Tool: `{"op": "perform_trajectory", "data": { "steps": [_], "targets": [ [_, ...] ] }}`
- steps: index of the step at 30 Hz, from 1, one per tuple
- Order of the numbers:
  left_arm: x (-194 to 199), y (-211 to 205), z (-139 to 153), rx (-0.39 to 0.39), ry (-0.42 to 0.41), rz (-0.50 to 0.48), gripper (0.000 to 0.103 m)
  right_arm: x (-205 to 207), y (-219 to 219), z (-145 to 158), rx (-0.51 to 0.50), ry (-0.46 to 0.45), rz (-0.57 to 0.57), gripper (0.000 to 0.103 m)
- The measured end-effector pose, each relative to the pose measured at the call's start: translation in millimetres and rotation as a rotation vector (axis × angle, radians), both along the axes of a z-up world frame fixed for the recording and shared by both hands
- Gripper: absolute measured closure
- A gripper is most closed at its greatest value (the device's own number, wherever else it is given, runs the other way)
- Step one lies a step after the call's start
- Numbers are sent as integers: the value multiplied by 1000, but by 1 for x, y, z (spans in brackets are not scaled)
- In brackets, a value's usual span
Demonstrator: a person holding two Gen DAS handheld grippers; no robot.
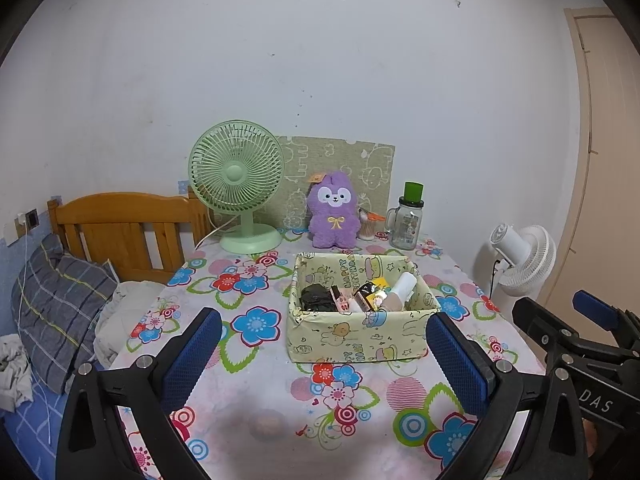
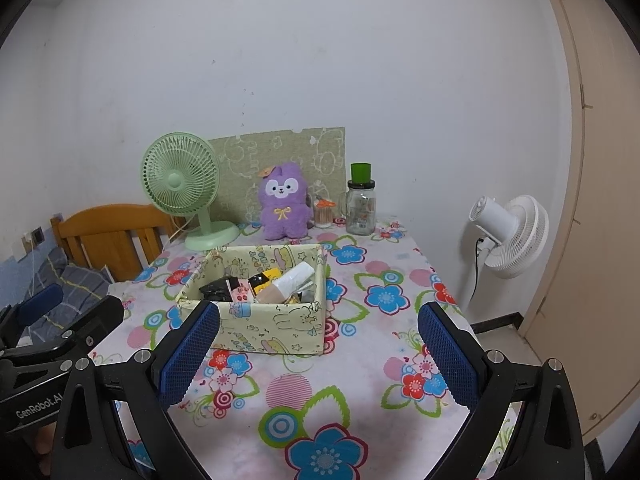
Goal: Organize soft objects
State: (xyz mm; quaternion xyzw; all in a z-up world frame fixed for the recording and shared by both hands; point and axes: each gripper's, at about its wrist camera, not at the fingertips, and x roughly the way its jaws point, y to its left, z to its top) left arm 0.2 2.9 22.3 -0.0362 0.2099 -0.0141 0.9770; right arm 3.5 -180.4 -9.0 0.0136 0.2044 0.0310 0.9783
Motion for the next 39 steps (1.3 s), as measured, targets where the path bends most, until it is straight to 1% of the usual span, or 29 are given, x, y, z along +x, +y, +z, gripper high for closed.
{"op": "perform_trajectory", "data": {
  "steps": [39],
  "targets": [
    [-2, 0, 1, 3, -8, 2, 0, -1, 1, 1, -2, -1, 1, 2]
  ]
}}
